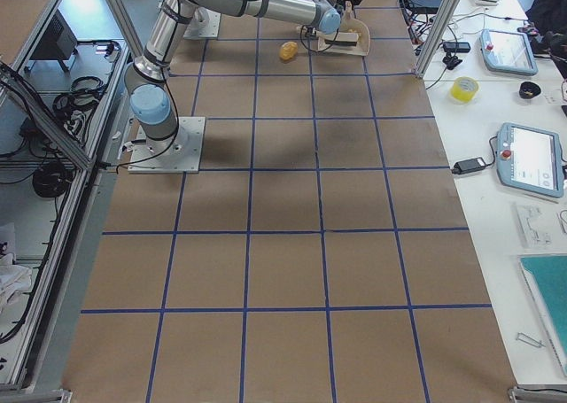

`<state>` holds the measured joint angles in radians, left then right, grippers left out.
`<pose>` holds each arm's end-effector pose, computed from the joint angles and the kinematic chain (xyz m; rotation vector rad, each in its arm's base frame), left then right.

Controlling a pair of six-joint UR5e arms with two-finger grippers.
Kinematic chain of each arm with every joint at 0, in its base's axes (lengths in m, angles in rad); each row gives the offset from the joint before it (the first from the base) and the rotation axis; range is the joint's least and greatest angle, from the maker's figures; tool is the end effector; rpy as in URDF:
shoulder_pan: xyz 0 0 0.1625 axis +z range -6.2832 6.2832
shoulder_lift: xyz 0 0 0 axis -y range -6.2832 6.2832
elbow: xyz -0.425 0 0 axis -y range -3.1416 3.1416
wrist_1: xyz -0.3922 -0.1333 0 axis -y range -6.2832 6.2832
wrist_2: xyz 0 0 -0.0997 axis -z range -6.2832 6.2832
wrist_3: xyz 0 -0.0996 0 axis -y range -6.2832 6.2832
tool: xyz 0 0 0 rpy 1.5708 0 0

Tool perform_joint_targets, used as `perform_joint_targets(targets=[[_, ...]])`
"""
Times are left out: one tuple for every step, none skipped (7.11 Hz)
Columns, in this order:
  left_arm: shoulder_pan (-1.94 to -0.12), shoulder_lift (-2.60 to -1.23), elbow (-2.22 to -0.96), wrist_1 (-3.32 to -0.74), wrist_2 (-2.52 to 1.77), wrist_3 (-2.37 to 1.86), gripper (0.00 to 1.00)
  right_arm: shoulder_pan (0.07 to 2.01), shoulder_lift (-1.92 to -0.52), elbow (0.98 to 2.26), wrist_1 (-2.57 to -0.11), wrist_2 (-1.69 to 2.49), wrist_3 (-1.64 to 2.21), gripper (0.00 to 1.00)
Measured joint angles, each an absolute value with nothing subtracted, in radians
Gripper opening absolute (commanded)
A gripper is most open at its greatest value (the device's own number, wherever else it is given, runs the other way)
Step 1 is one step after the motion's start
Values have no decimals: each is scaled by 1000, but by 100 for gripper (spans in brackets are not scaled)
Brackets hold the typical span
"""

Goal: Sweep and dump trash into bin
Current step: 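Sweep the bread and sponge into the dustpan with the right gripper's brush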

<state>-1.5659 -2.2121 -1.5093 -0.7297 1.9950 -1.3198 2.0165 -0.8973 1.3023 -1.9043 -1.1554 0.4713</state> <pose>-0.0889 -0.7026 0.2263 -1.8395 2.2259 -0.6800 0.4663 -0.5735 0.2421 0.0565 2.7790 0.3484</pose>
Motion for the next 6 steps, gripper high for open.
perform_joint_targets(targets=[[-1566,-2211,-1509,-726,1992,-1312,0,2015,-928,1301,-1834,-1211,471,0],[-1566,-2210,-1510,-721,1988,-1302,0,2013,-954,1301,-1781,-1270,471,0],[-1566,-2210,-1510,-716,1986,-1296,0,2009,-977,1302,-1739,-1321,469,0],[-1566,-2209,-1510,-712,1985,-1293,0,2006,-997,1305,-1708,-1353,468,0],[-1566,-2208,-1512,-711,1975,-1295,0,2004,-1008,1310,-1686,-1377,467,0],[-1564,-2203,-1516,-711,1937,-1301,0,2004,-1023,1315,-1640,-1418,466,0]])
